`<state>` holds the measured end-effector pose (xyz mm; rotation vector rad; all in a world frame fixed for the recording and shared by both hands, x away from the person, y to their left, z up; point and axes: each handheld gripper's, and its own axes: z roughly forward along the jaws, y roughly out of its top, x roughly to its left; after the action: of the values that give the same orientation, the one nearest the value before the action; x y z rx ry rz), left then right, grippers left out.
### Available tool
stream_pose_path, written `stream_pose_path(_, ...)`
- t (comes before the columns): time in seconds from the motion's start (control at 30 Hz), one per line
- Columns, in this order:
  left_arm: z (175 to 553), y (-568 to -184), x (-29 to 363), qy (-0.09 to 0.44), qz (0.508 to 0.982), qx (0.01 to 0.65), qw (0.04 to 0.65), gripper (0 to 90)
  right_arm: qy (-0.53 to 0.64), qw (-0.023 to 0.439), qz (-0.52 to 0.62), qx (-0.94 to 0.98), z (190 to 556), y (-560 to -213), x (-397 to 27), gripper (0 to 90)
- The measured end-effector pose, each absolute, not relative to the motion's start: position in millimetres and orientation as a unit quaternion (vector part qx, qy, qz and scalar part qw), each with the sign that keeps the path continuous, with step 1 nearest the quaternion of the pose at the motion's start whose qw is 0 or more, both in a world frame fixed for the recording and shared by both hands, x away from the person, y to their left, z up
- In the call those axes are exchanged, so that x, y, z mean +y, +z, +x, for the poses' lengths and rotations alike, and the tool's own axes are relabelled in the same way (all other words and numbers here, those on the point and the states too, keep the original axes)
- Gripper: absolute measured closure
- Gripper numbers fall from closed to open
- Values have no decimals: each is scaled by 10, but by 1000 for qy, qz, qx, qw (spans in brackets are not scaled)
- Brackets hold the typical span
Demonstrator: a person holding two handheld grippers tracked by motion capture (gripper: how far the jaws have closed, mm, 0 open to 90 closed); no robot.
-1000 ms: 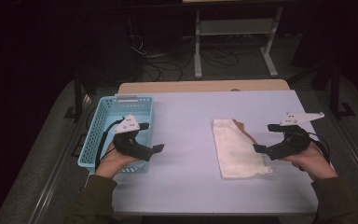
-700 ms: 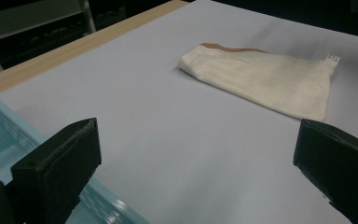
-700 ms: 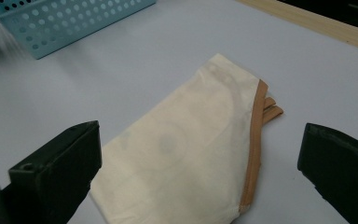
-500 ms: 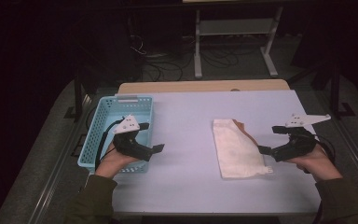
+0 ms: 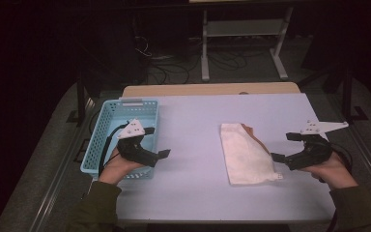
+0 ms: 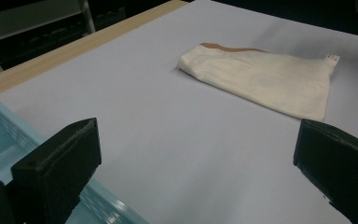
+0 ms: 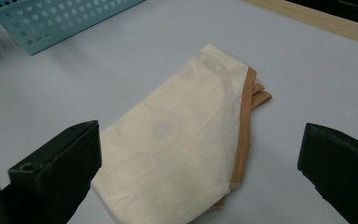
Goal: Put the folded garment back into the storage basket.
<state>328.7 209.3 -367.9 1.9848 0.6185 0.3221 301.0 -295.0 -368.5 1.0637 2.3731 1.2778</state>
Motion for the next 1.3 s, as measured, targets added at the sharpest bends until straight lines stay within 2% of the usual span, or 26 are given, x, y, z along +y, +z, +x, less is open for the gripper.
stream_pose_path(1.3, 3286, -3679, 2090, 134, 820, 253, 496, 0, 432, 128, 390, 803, 2814, -3884, -3195, 0)
